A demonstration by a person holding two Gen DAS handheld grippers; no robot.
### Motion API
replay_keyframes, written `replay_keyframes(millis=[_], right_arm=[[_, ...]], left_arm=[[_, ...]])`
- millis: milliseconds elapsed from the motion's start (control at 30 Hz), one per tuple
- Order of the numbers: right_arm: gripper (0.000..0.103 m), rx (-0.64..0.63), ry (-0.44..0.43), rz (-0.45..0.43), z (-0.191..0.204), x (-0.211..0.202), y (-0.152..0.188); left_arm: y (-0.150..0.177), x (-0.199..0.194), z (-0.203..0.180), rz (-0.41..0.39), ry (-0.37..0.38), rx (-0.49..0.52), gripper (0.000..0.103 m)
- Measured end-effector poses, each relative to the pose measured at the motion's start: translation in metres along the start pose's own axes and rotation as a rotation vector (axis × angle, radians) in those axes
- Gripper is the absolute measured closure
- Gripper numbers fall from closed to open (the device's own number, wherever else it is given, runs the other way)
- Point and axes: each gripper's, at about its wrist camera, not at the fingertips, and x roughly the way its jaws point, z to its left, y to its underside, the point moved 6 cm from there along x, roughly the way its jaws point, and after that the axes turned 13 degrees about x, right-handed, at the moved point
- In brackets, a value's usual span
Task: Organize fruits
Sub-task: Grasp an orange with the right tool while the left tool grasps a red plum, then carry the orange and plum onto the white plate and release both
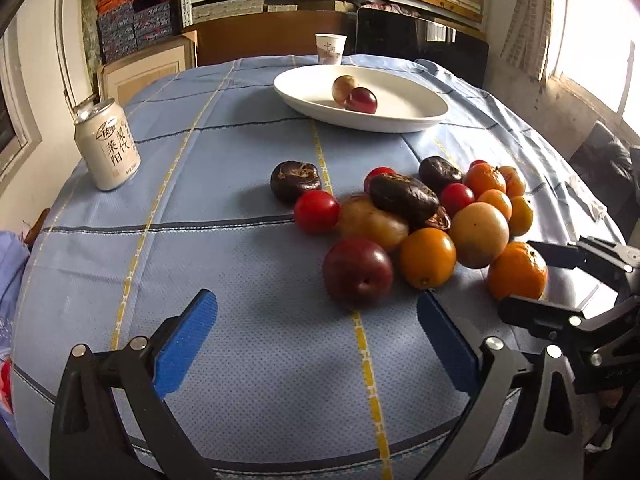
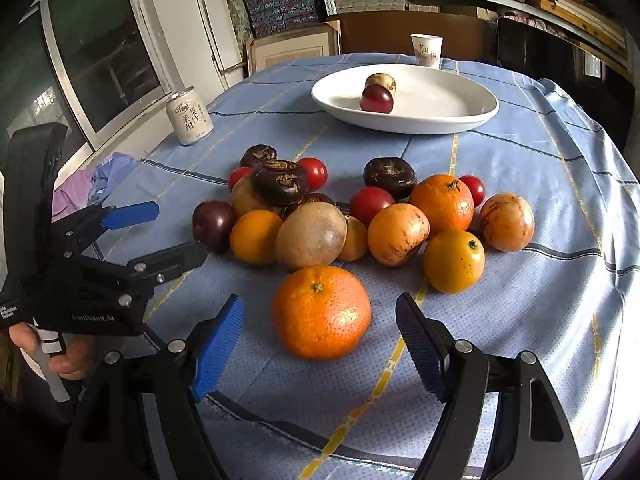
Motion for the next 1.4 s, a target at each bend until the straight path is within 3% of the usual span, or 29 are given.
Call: replay_keyframes(millis=[233, 300, 333, 367, 567, 667, 1067, 1300, 1400], right_arm=[[0.028, 0.001, 0.005, -0.001, -0.001, 0.001, 0.0], [0.038, -0.001, 0.007, 0.004, -0.001, 0.001, 0.0], [0.052, -0.003, 0.01, 0.01, -0.001, 0.002, 0.001], [0.055, -0.008, 0.002, 0.026, -0.001, 0.004, 0.003], [0.056, 0.007, -0.021, -0.034, -0.007, -0.011, 0.001], [0.055, 0.032, -0.02, -0.04, -0.016, -0.014, 0.003], [0.055, 0.089, -0.061, -0.028, -0.028, -0.01, 0.007], [0.055, 0.106, -0.083, -0.023, -0.031, -0.01, 0.008], [0.055, 0.109, -0.087, -0.021, -0.031, -0.009, 0.008]], left_arm=[[-0.001, 0.002, -0.002, 0.003, -0.005, 0.013, 0.005], [-0.001, 0.002, -0.003, 0.006, -0.012, 0.021, 0.005], [-0.001, 0.003, -0.004, 0.009, -0.015, 0.023, 0.005], [-0.001, 0.003, -0.004, 0.011, -0.017, 0.025, 0.005], [-0.002, 0.011, 0.0, 0.048, -0.013, 0.007, 0.006], [-0.003, 0.015, -0.004, 0.054, 0.008, 0.022, 0.024], [-0.011, 0.019, -0.006, 0.035, 0.072, -0.005, 0.039], [-0.015, 0.028, -0.016, 0.058, 0.112, 0.016, 0.063], [-0.015, 0.028, -0.018, 0.057, 0.107, 0.026, 0.065]])
